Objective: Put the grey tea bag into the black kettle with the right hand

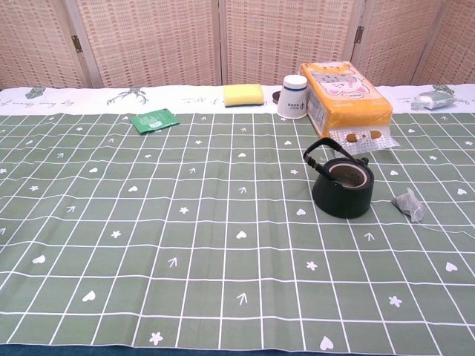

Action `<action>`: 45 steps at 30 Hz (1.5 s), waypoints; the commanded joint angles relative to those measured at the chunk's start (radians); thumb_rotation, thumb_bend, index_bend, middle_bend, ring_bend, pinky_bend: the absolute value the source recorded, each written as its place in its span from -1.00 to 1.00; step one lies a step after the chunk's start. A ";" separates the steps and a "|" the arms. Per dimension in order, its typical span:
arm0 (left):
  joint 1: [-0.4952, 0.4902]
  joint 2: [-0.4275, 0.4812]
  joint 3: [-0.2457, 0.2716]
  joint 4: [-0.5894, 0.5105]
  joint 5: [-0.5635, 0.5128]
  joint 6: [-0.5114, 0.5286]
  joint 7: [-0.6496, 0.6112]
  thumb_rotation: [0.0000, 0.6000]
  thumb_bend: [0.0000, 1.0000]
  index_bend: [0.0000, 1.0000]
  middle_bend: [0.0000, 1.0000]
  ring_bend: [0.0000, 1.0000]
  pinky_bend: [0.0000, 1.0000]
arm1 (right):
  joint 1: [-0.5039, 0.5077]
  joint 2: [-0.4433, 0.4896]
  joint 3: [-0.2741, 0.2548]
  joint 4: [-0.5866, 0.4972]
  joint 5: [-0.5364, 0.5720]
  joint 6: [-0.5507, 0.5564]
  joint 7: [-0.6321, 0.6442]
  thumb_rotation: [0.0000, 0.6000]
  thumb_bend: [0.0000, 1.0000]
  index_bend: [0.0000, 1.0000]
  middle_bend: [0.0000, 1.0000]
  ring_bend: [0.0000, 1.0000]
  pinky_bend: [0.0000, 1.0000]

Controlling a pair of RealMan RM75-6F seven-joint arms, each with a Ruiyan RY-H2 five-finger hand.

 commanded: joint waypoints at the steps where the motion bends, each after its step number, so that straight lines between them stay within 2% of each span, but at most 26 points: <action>1: 0.001 0.000 0.000 0.000 0.001 0.001 0.000 1.00 -0.11 -0.88 -0.88 -0.92 -1.00 | 0.000 0.000 0.000 0.000 0.000 0.001 0.000 1.00 -0.14 -1.00 -1.00 -1.00 -1.00; 12: 0.000 -0.001 0.000 -0.001 -0.005 -0.004 -0.003 1.00 -0.11 -0.88 -0.88 -0.92 -1.00 | 0.022 0.004 0.004 0.003 0.015 -0.039 0.011 1.00 -0.14 -0.98 -1.00 -1.00 -1.00; 14: 0.002 0.002 0.000 -0.003 -0.004 0.002 -0.009 1.00 -0.11 -0.88 -0.88 -0.92 -1.00 | 0.042 0.008 0.005 0.010 0.006 -0.062 0.037 1.00 -0.14 -0.90 -1.00 -1.00 -1.00; 21: -0.003 0.007 -0.013 0.004 -0.026 -0.005 -0.030 1.00 -0.11 -0.88 -0.88 -0.92 -1.00 | 0.100 0.014 0.007 0.082 0.004 -0.137 0.119 1.00 -0.15 -0.39 -1.00 -1.00 -1.00; 26: -0.003 0.004 -0.009 0.002 -0.022 -0.009 -0.021 1.00 -0.11 -0.88 -0.88 -0.92 -1.00 | 0.129 -0.015 0.010 0.158 0.007 -0.168 0.164 1.00 -0.14 -0.23 -1.00 -1.00 -1.00; 30: -0.001 0.004 -0.008 0.003 -0.012 0.002 -0.024 1.00 -0.11 -0.93 -0.88 -0.92 -1.00 | 0.148 -0.056 0.020 0.200 0.045 -0.213 0.161 1.00 -0.14 -0.21 -1.00 -1.00 -1.00; 34: 0.001 0.006 -0.006 0.004 -0.007 0.009 -0.034 1.00 -0.11 -0.95 -0.88 -0.92 -1.00 | 0.177 -0.111 0.030 0.234 0.097 -0.295 0.096 1.00 -0.14 -0.21 -1.00 -1.00 -1.00; 45: 0.002 0.014 -0.001 0.002 0.008 0.015 -0.051 1.00 -0.11 -0.94 -0.88 -0.92 -1.00 | 0.232 -0.173 0.062 0.250 0.205 -0.409 -0.005 1.00 -0.15 -0.21 -1.00 -1.00 -1.00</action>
